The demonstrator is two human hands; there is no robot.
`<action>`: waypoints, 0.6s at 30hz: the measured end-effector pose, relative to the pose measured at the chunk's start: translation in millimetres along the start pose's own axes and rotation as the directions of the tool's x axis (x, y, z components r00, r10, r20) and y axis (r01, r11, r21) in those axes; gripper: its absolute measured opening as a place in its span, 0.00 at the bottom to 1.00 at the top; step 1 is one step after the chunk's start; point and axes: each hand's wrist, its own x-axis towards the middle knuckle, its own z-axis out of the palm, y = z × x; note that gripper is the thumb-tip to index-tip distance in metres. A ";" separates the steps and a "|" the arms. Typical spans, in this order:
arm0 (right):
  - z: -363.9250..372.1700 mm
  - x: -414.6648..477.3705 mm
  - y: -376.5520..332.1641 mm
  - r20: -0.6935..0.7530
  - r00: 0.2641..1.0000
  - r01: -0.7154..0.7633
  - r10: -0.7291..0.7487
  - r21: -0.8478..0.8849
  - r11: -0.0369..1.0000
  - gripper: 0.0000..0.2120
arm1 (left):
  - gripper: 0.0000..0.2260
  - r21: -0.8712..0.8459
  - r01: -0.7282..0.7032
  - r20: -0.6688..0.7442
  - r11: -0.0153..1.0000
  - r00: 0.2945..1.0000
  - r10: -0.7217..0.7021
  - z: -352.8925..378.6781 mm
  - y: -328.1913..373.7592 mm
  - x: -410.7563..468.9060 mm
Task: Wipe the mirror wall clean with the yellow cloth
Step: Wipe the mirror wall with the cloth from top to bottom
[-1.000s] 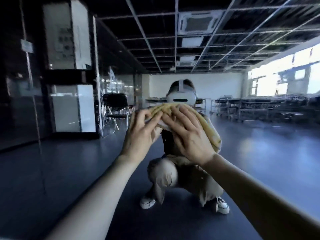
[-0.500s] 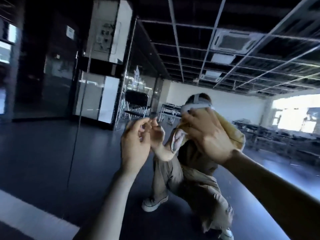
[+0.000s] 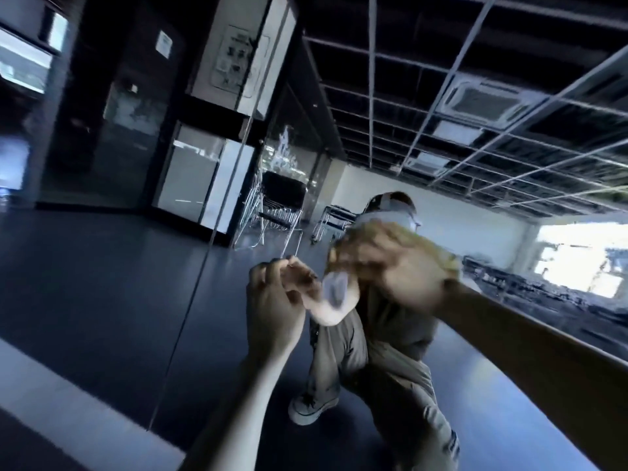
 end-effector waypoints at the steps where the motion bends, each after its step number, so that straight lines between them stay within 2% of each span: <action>1: -0.6 11.8 12.6 -0.048 0.991 -0.122 0.122 -0.005 0.992 0.17 | 0.17 -0.010 0.027 -0.008 1.000 1.000 -0.027 -0.5 0.5 -0.1; 4: -7.9 43.4 22.9 -0.216 0.867 -0.447 0.448 0.057 0.893 0.21 | 0.20 -0.042 0.005 -0.036 0.999 0.999 -0.007 -3.7 0.5 3.5; 6: -1.8 50.9 2.1 -0.242 0.817 -0.520 0.523 0.080 0.850 0.27 | 0.21 -0.065 -0.007 -0.034 0.998 0.999 0.005 -6.5 -1.1 8.8; 7: 5.0 49.3 -11.4 -0.237 0.827 -0.506 0.510 0.084 0.858 0.27 | 0.21 -0.085 0.005 -0.032 0.996 0.999 -0.008 -9.7 -0.7 12.5; 9: 22.4 39.1 -40.8 -0.156 0.917 -0.356 0.368 0.101 0.929 0.19 | 0.19 -0.132 0.003 -0.030 0.991 1.000 -0.007 -17.5 -1.0 18.1; 11: 28.5 31.6 -61.8 -0.033 0.988 -0.142 0.148 0.152 0.978 0.15 | 0.16 -0.169 -0.041 -0.025 0.985 0.999 0.037 -24.1 -3.7 22.8; 13: 22.3 40.4 -52.0 0.042 0.998 0.051 -0.056 0.106 0.993 0.15 | 0.16 -0.102 -0.072 -0.011 0.992 0.997 0.071 -26.5 -11.9 26.7; 14: 18.8 50.4 -41.0 0.057 0.994 0.088 -0.091 0.049 0.995 0.15 | 0.19 -0.033 -0.080 0.009 0.996 0.997 0.080 -27.4 -14.4 28.3; 15: 16.3 63.2 -28.3 0.046 0.998 0.053 -0.053 -0.013 0.998 0.15 | 0.22 0.058 -0.097 0.034 0.994 0.995 0.095 -26.6 -19.3 28.0; 17: 10.4 97.1 -4.3 -0.041 0.973 -0.228 0.226 -0.063 0.972 0.17 | 0.22 0.126 -0.151 0.049 0.980 0.988 0.146 -29.5 -18.9 27.8; 18: 7.4 114.2 1.5 -0.094 0.923 -0.378 0.374 -0.032 0.925 0.18 | 0.21 0.132 -0.163 0.020 0.978 0.987 0.162 -30.0 -20.5 27.4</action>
